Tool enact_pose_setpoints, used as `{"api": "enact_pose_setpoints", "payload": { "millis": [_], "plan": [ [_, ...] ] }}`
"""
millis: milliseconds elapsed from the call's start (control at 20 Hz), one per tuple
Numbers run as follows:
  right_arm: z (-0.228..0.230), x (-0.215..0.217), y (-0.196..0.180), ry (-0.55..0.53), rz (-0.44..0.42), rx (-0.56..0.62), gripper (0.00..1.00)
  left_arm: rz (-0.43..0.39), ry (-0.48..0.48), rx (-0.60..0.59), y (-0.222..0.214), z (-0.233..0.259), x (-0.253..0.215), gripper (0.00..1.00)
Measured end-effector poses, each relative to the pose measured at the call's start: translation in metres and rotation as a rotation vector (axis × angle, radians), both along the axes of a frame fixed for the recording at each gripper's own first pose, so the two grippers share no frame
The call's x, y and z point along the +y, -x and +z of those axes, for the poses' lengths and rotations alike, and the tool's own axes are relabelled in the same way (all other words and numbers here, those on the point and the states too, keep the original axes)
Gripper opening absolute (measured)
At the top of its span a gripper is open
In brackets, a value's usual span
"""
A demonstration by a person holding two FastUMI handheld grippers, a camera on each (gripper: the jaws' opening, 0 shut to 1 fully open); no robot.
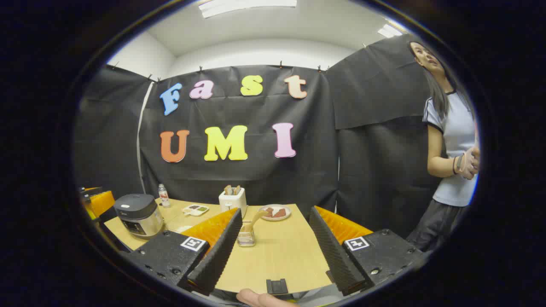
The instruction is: Close the left gripper, press the button to open the rice cooker; take a wooden spoon from the chopstick holder with the right hand, scoop a spoonful of rice and pour it into the rice cooker, then put the wooden spoon back into the chopstick holder.
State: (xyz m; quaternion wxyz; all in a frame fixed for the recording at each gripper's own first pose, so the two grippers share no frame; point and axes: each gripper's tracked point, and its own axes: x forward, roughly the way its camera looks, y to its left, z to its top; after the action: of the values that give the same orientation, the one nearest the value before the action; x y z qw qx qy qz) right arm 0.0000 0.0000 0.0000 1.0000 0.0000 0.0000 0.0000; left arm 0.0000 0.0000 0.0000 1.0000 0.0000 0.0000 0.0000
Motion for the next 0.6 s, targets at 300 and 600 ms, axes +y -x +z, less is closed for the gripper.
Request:
{"api": "enact_pose_setpoints", "payload": {
  "millis": [300,600],
  "plan": [
    [-0.007,-0.011,0.0,-0.007,-0.02,0.013,1.0,0.006,-0.01,0.004,-0.003,-0.001,-0.001,0.94],
    [-0.004,-0.011,0.007,-0.001,-0.009,-0.004,1.0,-0.005,-0.014,-0.002,0.0,-0.001,-0.009,0.94]
  ]
}}
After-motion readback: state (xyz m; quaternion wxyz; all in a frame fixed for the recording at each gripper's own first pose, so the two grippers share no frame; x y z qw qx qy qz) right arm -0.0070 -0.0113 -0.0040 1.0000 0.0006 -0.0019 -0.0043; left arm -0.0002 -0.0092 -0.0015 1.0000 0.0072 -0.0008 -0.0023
